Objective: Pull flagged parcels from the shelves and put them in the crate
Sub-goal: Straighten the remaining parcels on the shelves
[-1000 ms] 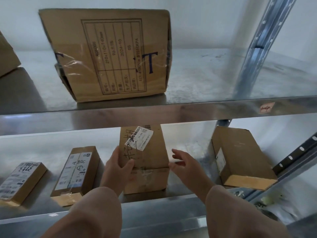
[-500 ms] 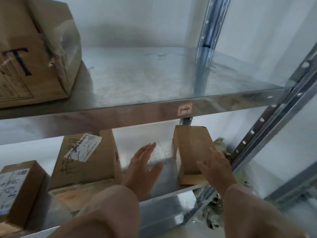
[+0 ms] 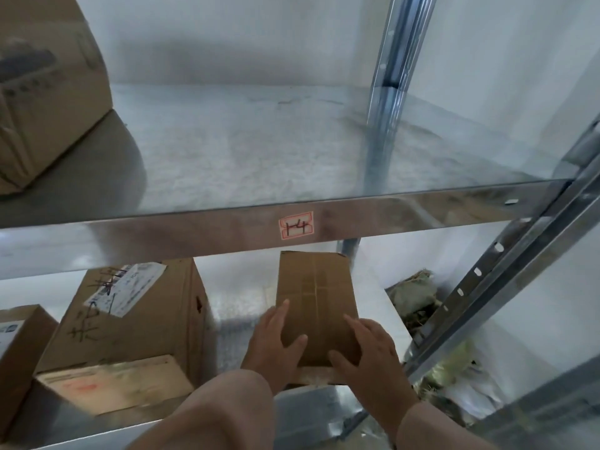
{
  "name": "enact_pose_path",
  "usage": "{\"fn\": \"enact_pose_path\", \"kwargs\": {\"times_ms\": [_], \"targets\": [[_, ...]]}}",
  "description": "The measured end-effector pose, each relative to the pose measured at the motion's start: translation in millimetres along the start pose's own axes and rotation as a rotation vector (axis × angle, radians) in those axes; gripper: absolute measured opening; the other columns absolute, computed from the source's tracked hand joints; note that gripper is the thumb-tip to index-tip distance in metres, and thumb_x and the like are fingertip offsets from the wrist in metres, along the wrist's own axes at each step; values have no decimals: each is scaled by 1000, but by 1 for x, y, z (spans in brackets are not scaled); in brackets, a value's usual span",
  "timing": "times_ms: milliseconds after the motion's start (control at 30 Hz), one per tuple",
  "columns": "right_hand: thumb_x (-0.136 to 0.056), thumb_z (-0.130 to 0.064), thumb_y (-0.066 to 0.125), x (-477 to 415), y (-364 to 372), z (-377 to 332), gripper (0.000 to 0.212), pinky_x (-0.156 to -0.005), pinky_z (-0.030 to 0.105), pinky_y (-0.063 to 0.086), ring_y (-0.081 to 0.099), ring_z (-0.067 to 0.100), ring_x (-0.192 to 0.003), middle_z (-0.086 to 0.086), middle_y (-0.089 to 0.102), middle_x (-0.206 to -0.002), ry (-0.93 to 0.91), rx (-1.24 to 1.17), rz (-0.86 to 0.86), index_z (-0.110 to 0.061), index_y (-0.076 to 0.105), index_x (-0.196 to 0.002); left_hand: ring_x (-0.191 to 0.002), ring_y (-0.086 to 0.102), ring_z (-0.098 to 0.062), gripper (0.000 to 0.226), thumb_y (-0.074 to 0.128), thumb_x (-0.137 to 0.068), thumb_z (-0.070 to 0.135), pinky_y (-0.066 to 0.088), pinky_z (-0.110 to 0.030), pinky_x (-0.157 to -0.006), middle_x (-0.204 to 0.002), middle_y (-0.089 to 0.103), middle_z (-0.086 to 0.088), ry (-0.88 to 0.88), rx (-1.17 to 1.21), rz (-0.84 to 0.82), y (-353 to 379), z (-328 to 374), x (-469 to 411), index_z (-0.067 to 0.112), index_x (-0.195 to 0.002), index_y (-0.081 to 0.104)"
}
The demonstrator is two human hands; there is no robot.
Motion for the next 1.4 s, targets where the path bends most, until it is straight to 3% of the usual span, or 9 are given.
{"fn": "enact_pose_path", "kwargs": {"times_ms": [333,567,667,833,1000,1100,1167,1300,1400], "targets": [[-97,-3,47,-9,-11,28,38,-75,16,49,64,3,-99,-11,72,-108,247,-809,-18,-31,69,-110,-140,33,-24,58,49,-99,28,36,-43,-113,-154,26,5,-158,226,-41,-4,-25,11,44,-147,21],[-68,-46,75,-1,-9,22,89,-94,35,46,51,20,-124,-5,46,-137,334,-1089,-178,-32,34,-146,-119,42,-13,51,41,-101,11,39,-30,-105,-136,32,15,-141,466,-25,-16,-10,27,49,-136,35],[-69,-43,76,8,-4,7,75,-80,38,57,65,30,-109,11,66,-122,323,-1292,-348,-13,51,-132,-119,49,-15,49,46,-100,16,42,-34,-107,-141,40,8,-116,457,-29,-19,-1,34,43,-140,38],[-60,-46,81,29,-11,-17,76,-82,40,58,70,24,-97,5,72,-110,205,-1150,-158,-17,56,-126,-126,48,-23,113,62,-56,84,46,-42,-104,-143,40,2,-87,303,-88,-16,28,56,25,-148,33],[-88,-39,60,57,-14,-44,33,-63,14,54,69,2,-87,-18,72,-98,50,-1035,-62,-32,58,-120,-108,62,-15,69,71,-80,43,56,-37,-90,-122,60,5,-5,571,2,-29,40,81,26,-141,43],[-99,-29,45,72,-25,-62,30,-84,23,53,64,8,-105,-15,71,-108,-65,-813,30,-33,60,-125,-105,62,-8,44,56,-96,23,56,-27,-86,-119,59,14,62,604,62,-45,36,102,50,-128,43],[-94,-46,44,87,-22,-76,39,-98,36,48,54,14,-119,-9,64,-122,-113,-641,35,-38,56,-130,-112,59,-11,47,49,-100,23,54,-34,-94,-125,56,13,104,559,82,-55,31,119,58,-128,36],[-77,-63,49,134,-10,-110,41,-74,0,43,45,-16,-112,-23,48,-126,-142,-694,45,-62,47,-118,-115,49,-3,58,49,-99,24,46,-35,-104,-135,40,27,191,389,139,-78,13,160,64,-132,24],[-91,-60,42,176,6,-136,34,-98,22,43,42,-4,-122,-32,43,-129,-222,-609,88,-62,46,-124,-110,46,1,76,67,-77,58,49,-29,-98,-116,25,55,156,344,165,-101,-6,201,62,-134,17]]}}
Point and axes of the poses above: each hand's wrist, its own x-axis away from the middle knuckle, its own y-axis out of the palm, z = x × y, the point moved 6 cm from there along -x, towards the middle knuckle
